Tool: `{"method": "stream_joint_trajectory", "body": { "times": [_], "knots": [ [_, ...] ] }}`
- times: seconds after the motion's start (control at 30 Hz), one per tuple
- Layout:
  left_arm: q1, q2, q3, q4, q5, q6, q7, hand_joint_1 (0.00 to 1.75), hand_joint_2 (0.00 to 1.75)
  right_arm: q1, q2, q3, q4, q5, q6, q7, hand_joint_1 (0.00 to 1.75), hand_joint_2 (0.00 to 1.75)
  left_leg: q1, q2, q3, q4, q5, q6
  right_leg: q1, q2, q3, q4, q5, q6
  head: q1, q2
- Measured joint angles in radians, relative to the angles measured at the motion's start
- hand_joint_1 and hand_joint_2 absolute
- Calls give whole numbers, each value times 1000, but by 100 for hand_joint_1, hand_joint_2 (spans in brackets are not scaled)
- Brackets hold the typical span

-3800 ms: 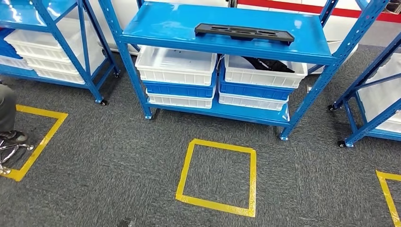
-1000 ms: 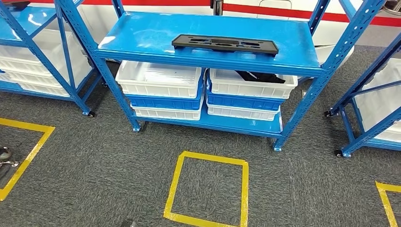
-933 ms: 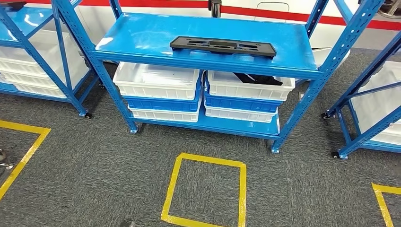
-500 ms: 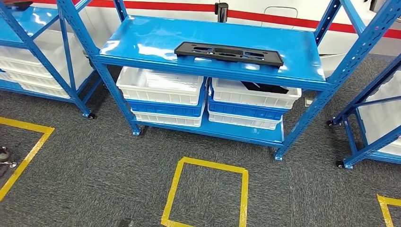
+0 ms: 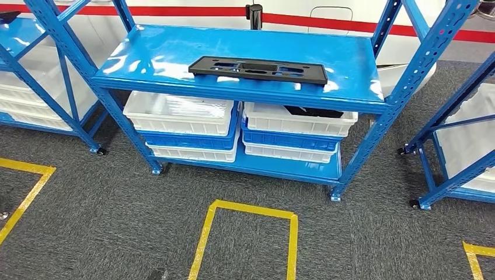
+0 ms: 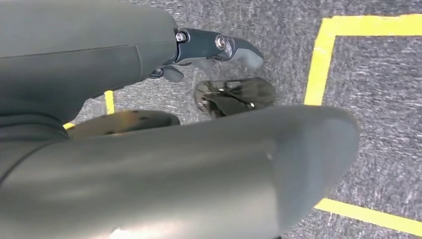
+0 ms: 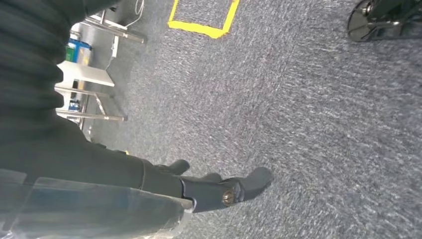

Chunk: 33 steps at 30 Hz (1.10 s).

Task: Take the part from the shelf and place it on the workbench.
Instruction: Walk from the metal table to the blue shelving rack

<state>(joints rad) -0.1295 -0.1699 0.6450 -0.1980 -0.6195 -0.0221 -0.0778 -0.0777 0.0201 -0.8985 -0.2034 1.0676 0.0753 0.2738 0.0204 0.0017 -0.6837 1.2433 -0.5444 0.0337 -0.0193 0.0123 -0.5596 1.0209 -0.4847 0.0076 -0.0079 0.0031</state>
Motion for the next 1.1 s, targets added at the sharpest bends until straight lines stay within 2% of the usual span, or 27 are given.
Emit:
{"method": "stream_joint_trajectory", "body": {
  "times": [0.03,0.07,0.1,0.13,0.2,0.27,0.3,0.37,0.4,0.43,0.47,0.5,0.53,0.57,0.6,0.63,0.7,0.77,0.8,0.83,0.9,0.93,0.97,1.0,1.07,1.1],
  "knots": [
    [0,1,0,0,0,0,0,0,0,0,2,0,0,0,0,0,0,175,-13,-2,21,-68,45,25,2,2,6,-2,-4,-3,1,0],
    [-1,4,0,0,0,0,0,0,0,-1,5,0,1,0,0,0,0,175,-24,-1,43,-125,77,49,8,3,13,-6,-8,-3,5,0],
    [-2,6,0,0,0,1,0,0,0,-1,8,0,1,0,0,0,0,175,-35,0,58,-167,93,67,8,3,18,-10,-11,-3,8,0],
    [-3,7,0,-1,0,1,0,0,0,-2,9,-1,1,0,0,0,0,175,-43,2,67,-187,96,79,6,4,21,-14,-13,-1,10,0],
    [-4,7,0,-1,0,1,1,0,0,-3,10,-1,0,0,0,0,0,175,-49,2,84,-215,97,84,7,1,30,-27,-13,6,9,0],
    [-4,5,0,-2,0,1,1,0,0,-3,11,-1,-1,0,0,0,0,175,-43,1,119,-261,112,85,11,-4,30,-19,-20,9,11,0],
    [-5,3,0,-2,0,1,0,0,0,-3,9,-1,-1,0,0,0,0,175,-39,1,137,-282,119,85,12,-5,13,17,-35,9,12,0],
    [-7,0,0,-2,0,0,1,0,0,-2,5,-1,-1,1,0,0,0,175,-35,1,151,-295,119,77,7,-6,-63,151,-82,8,12,0],
    [-8,-1,0,-2,0,0,1,0,0,-2,2,-1,-1,1,0,0,0,175,-33,1,154,-295,114,70,3,-6,-104,216,-99,13,13,0],
    [-8,-3,0,-1,0,0,1,0,0,-1,0,-1,-1,1,0,1,0,175,-32,0,158,-294,109,63,-1,-6,-132,250,-101,22,12,0],
    [-7,-4,0,-1,0,0,1,0,0,0,-2,-1,-1,1,-1,1,0,175,-29,-2,164,-293,103,55,-6,-7,-138,241,-83,37,12,0],
    [-6,-5,0,-1,-1,0,1,0,0,1,-4,-1,-1,1,-1,1,0,175,-25,-4,171,-290,95,44,-12,-9,-123,191,-50,54,12,0],
    [-6,-6,0,-1,-1,-1,1,0,0,2,-4,-1,-1,1,-1,1,0,175,-22,-5,176,-284,85,33,-20,-12,-94,117,-11,72,13,0],
    [-7,-6,0,-1,-1,-1,1,0,0,1,-4,-1,0,1,-1,1,0,175,-22,-6,178,-273,72,21,-23,-16,-65,51,20,81,15,0],
    [-7,-6,0,-1,-2,-1,2,0,0,1,-3,-2,0,1,-1,1,0,175,-23,-6,178,-262,58,12,-26,-18,-44,5,38,79,16,0],
    [-8,-5,0,-1,-3,-1,2,0,0,0,-2,-2,0,2,-1,2,0,175,-24,-5,177,-253,48,6,-25,-19,-34,-15,43,68,15,0],
    [-9,-4,0,-1,-5,-1,4,0,0,0,-2,-2,0,3,-2,3,0,175,-21,-5,178,-247,38,2,-22,-15,-30,-16,38,40,11,0],
    [-9,-3,0,-1,-7,0,6,0,0,1,-1,-4,0,5,-2,4,0,175,-14,-5,174,-226,23,-5,-23,-13,-24,-16,33,26,9,0],
    [-9,-3,0,-2,-8,1,7,0,0,0,-1,-4,0,5,-2,4,0,175,-11,-5,158,-188,2,-11,-25,-12,-19,-17,30,20,8,0],
    [-9,-3,0,-2,-8,3,7,0,0,0,-1,-5,0,6,-2,4,0,175,-9,-5,130,-130,-25,-17,-24,-12,-15,-17,27,16,6,0],
    [-9,-3,0,-2,-8,6,7,0,0,-1,-1,-7,0,7,-2,4,0,175,-7,-5,48,11,-78,-25,-21,-12,-8,-17,21,7,6,0],
    [-9,-3,0,-2,-8,6,7,0,0,-1,-1,-8,0,9,-2,4,0,175,-6,-5,15,55,-82,-25,-20,-11,-5,-17,18,4,6,0],
    [-8,-3,0,-2,-8,6,7,0,0,-1,-1,-8,0,14,-2,4,0,175,-6,-5,-1,61,-63,-22,-18,-9,-1,-17,15,2,6,0],
    [-8,-4,0,-2,-7,6,7,0,0,-1,-1,-8,0,20,-3,4,0,175,-7,-5,3,28,-26,-16,-16,-7,4,-17,12,1,6,0],
    [-8,-2,1,-2,-7,6,8,0,0,-2,0,-8,0,31,-9,4,0,175,-14,-6,48,-106,64,9,-13,-2,15,-19,6,2,6,0],
    [-9,-1,2,-1,-7,7,8,0,0,-2,-1,-8,0,35,-13,4,0,175,-19,-5,70,-162,91,21,-10,0,18,-21,3,5,6,0]
  ]
}}
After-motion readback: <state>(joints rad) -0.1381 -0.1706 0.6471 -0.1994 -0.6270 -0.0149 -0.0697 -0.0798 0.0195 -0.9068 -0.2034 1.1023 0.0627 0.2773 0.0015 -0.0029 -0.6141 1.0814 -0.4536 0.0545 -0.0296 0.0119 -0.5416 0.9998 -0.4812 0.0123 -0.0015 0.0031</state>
